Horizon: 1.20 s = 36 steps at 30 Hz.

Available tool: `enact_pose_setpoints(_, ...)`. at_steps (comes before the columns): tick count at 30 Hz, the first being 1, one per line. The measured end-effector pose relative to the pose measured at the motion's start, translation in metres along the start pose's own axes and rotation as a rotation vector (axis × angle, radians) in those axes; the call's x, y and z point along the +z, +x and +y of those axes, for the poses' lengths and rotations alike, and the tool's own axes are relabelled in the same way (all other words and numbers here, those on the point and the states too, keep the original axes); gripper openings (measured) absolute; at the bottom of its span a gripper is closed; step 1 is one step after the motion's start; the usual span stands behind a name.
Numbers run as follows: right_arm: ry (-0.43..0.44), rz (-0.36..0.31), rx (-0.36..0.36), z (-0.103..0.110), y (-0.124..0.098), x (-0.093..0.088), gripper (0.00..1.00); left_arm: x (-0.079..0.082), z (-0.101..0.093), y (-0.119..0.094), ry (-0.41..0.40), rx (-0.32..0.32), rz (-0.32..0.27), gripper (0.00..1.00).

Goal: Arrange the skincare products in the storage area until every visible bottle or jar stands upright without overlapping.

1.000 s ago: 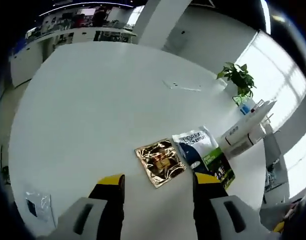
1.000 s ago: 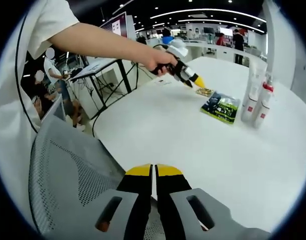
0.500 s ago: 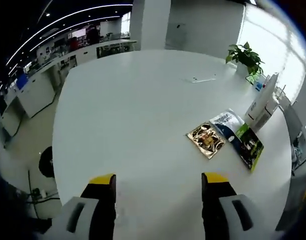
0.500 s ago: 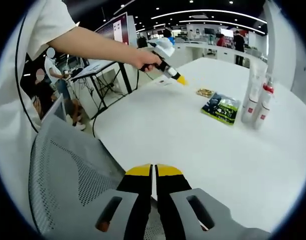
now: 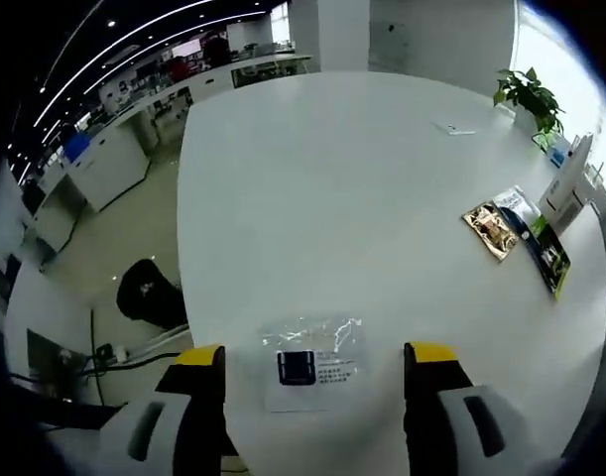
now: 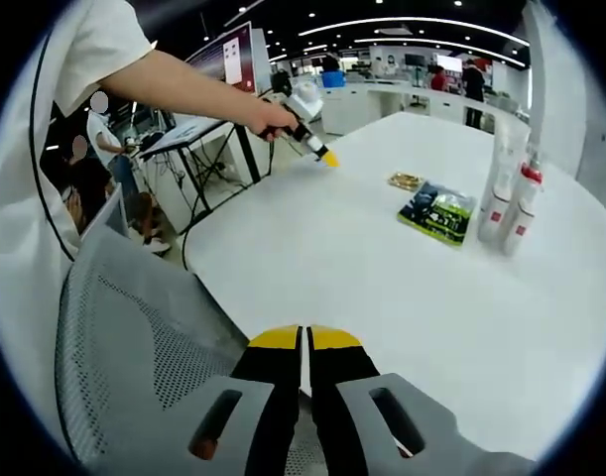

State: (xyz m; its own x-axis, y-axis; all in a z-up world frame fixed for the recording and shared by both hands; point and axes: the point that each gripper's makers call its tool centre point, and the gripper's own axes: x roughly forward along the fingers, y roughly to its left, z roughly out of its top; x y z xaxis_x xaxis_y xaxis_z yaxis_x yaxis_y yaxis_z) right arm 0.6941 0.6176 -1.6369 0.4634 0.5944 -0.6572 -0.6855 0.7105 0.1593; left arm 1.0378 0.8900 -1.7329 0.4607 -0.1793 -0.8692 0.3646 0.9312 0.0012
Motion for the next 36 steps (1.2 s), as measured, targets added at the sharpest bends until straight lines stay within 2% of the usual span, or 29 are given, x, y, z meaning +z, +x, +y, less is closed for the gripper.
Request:
enact_pose_setpoints(5, 0.001, 0.009, 0.001, 0.000, 0.001, -0.002, 0.01, -0.001, 0.005, 0.004, -0.050, -0.024, -0.001, 0.73)
enact_pose_setpoints(11, 0.005, 0.011, -0.002, -0.001, 0.001, -0.002, 0.01, -0.002, 0.010, 0.006, -0.047, -0.021, -0.024, 0.70)
enact_pose_setpoints(19, 0.002, 0.014, -0.005, -0.001, 0.001, -0.003, 0.01, -0.004, 0.010, 0.005, -0.043, -0.025, -0.045, 0.57)
enact_pose_setpoints(25, 0.000, 0.016, -0.008, -0.002, 0.001, -0.003, 0.01, -0.007, 0.005, -0.001, -0.039, -0.034, -0.051, 0.42)
enact_pose_setpoints(31, -0.003, 0.009, -0.015, -0.003, 0.000, -0.002, 0.01, -0.008, 0.001, -0.005, -0.039, -0.043, -0.051, 0.42)
enact_pose_setpoints(36, -0.005, 0.005, -0.019, -0.004, -0.001, -0.001, 0.01, -0.010, -0.010, -0.010, -0.033, -0.063, -0.050, 0.41)
